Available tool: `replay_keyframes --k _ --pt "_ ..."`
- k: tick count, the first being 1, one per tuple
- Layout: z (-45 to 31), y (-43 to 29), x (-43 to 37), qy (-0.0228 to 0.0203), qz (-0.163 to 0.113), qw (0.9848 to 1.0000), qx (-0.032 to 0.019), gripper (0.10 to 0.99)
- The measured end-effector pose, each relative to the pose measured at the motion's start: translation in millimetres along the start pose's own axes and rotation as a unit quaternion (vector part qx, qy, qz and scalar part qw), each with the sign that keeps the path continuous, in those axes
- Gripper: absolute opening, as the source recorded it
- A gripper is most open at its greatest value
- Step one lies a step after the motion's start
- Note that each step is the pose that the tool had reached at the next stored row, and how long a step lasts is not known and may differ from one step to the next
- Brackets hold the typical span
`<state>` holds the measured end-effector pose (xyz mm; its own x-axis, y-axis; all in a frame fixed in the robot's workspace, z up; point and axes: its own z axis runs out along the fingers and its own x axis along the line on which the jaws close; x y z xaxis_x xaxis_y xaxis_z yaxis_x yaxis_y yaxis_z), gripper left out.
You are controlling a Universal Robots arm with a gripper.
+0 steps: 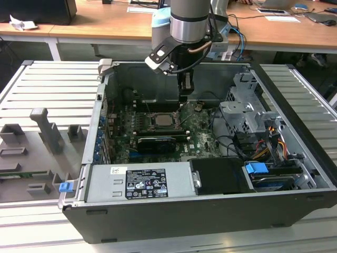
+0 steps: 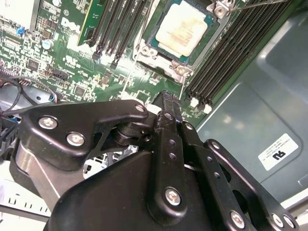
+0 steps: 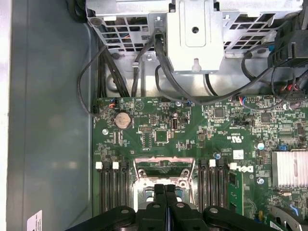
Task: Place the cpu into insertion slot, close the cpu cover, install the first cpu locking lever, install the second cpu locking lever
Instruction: 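Close the cpu cover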
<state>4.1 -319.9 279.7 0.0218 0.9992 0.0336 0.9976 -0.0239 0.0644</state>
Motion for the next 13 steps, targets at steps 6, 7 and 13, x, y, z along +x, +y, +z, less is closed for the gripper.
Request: replay_keyframes --k 6,7,13 --pt "0.4 7.0 0.2 -0.0001 0.0 1.0 0.0 0.106" --pt "0.6 9.0 0.2 0.0 0.0 1.0 0.0 0.106" --pt "0.9 13.5 0.3 -0.0001 0.0 1.0 0.0 0.106"
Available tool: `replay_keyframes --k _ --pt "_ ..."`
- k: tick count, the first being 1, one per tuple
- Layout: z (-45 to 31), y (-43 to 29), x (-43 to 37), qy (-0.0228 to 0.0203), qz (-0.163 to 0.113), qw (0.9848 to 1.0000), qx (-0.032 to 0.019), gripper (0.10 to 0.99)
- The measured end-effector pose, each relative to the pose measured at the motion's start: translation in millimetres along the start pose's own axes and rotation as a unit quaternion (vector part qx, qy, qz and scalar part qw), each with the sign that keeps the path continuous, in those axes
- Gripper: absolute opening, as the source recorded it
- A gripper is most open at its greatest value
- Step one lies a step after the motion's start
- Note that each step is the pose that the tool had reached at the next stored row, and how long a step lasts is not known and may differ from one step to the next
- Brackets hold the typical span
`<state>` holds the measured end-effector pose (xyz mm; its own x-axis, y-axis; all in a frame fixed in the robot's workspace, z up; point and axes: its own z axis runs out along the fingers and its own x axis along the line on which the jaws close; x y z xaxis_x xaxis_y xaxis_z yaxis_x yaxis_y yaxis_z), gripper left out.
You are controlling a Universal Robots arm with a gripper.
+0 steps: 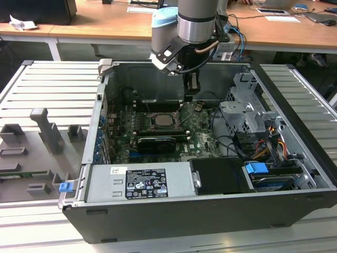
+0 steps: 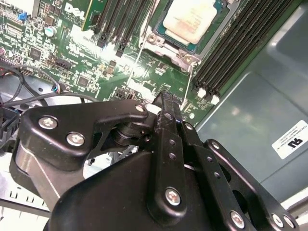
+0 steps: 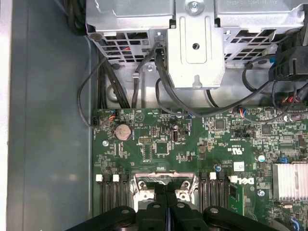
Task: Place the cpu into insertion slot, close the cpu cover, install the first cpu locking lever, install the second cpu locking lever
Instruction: 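Close the cpu cover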
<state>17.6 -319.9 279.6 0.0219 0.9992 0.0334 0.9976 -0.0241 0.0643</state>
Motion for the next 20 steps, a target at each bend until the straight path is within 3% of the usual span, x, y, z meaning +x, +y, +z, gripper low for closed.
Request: replay_keyframes --k 10,16,20 --pt "0.4 2.6 0.1 0.0001 0.0 1.0 0.0 0.106" --pt "5.3 16.4 0.3 0.0004 -0.005 1.0 0.0006 0.106" --pt "11.6 22.0 0.2 0.0005 -0.007 1.0 0.0007 0.106"
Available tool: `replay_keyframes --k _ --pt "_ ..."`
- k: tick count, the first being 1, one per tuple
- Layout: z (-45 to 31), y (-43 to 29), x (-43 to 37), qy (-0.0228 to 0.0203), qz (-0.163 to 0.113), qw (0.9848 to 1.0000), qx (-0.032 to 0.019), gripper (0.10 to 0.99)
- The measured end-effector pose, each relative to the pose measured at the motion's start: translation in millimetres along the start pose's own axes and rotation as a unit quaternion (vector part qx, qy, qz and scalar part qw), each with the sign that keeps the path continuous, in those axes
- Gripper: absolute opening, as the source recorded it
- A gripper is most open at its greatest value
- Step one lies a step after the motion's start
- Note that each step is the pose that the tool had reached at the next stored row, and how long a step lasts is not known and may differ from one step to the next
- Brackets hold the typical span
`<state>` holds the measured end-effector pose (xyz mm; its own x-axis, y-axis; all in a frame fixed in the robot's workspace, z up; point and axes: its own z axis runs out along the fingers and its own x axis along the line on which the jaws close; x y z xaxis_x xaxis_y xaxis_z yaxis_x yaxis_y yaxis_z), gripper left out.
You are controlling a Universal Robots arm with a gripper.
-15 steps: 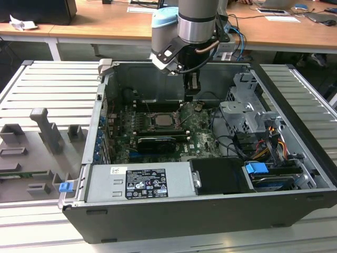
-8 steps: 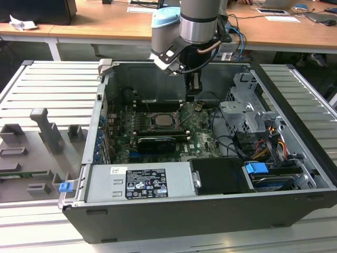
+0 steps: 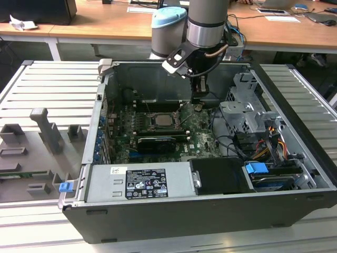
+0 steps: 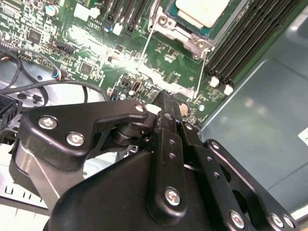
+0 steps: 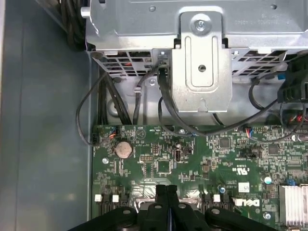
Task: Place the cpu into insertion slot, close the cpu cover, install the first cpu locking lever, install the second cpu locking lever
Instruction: 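Close the cpu cover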
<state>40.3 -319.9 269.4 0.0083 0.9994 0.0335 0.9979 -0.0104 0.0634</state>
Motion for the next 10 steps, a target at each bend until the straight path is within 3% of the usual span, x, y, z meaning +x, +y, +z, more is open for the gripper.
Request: replay_keyframes --k 5,10 --pt "8.6 7.1 0.0 0.0 0.0 1.0 0.0 0.106" --pt "17.7 7.8 -0.3 -0.0001 0.0 1.0 0.0003 0.106"
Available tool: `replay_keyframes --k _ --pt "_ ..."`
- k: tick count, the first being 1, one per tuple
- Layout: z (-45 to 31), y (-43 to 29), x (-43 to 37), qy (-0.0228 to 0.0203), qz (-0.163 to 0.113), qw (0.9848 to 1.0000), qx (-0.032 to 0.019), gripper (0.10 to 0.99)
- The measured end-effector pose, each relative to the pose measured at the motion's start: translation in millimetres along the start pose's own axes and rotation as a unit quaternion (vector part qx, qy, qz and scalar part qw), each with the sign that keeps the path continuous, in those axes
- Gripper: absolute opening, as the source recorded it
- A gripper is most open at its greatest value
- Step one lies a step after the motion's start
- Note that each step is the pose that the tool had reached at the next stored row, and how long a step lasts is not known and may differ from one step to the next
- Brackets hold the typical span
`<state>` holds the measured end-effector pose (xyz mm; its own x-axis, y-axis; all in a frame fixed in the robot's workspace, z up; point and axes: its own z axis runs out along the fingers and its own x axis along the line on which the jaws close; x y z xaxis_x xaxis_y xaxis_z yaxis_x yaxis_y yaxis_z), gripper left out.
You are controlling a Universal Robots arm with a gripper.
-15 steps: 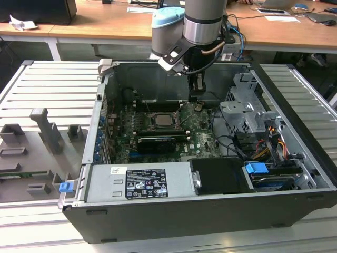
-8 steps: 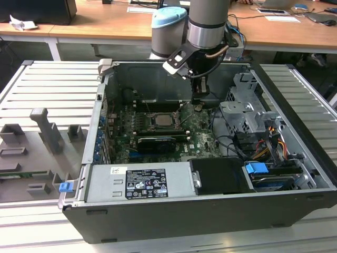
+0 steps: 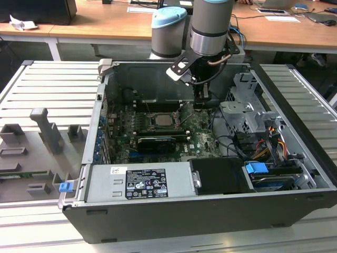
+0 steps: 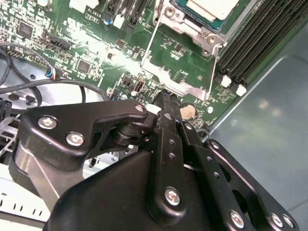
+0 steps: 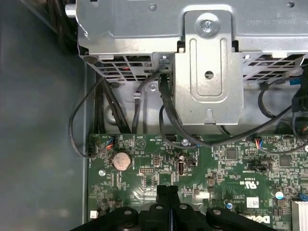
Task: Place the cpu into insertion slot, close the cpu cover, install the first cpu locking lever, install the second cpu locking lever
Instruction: 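Close the cpu cover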
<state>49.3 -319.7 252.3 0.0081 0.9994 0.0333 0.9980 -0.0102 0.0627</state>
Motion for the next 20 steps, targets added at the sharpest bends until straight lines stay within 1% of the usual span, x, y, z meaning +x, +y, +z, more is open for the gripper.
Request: replay_keyframes --k 2,3,6,13,20 --pt "-0.1 -1.9 0.0 0.0 0.0 1.0 0.0003 0.106" --pt "-0.1 -4.9 0.0 0.0001 0.0 1.0 0.0004 0.106" --pt "-0.2 -7.9 -0.1 0.0001 0.0 1.0 0.0004 0.106" --pt "-0.3 -9.8 0.0 0.0001 0.0 1.0 0.0004 0.106" --pt "-0.6 -13.9 -0.1 0.0001 0.0 1.0 0.0004 0.106"
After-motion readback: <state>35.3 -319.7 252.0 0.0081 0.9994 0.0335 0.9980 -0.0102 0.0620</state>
